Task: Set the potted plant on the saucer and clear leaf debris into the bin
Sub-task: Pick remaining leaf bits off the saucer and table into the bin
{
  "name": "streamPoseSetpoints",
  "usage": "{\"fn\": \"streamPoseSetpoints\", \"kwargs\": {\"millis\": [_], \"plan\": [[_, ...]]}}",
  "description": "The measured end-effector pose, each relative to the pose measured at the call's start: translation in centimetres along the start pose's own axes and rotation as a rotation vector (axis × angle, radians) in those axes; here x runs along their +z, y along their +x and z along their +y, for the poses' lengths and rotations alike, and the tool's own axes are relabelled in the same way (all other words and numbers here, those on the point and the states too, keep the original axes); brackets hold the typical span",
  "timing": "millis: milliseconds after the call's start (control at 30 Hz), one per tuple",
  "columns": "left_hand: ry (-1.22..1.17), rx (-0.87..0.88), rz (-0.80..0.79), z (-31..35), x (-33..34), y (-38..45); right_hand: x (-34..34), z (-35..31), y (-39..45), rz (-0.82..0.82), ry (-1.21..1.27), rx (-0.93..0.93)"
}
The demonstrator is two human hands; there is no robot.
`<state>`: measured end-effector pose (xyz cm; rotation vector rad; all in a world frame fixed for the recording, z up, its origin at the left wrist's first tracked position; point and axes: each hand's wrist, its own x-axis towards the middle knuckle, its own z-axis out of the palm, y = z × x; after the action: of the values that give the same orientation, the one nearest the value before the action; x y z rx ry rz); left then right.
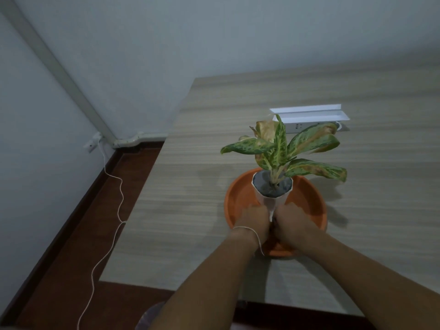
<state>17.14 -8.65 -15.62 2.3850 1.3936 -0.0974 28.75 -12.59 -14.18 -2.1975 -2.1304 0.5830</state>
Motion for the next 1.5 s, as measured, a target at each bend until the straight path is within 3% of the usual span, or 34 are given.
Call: {"fn": "streamPoseSetpoints", "kwargs": {"millis": [200,500,700,1133,1267,1500], "plan": [[-0.158,-0.147,0.155,-5.5,-4.6,-1.0,-1.4,-2.8,2.0,0.057,0.139,-0.056],[-0.3,-0.319,0.384,-16.1,-8.5,-8.2,-6.1,-8.8,3.3,0.204,0.425,0.028],[-0.277,-0.483,0.419,-24.7,-9.6,-15.3,-6.9,-14.5,4.6,0.188,0.576,0.054],[-0.439,-0.876,0.422,-37.6,-2.3,-31.9,9.8,-37.1,2.8,-0.129,0.383,-0.418],[-0.522,-0.96,0.373,-39.3,1.8,-35.4,16.1,-40.3,1.4,-0.282,0.225,-0.542],[-0.607,-0.965,0.385,-38.9,5.3,-36.7,20.4,-41.7,1.0,-0.325,0.146,-0.563]]}}
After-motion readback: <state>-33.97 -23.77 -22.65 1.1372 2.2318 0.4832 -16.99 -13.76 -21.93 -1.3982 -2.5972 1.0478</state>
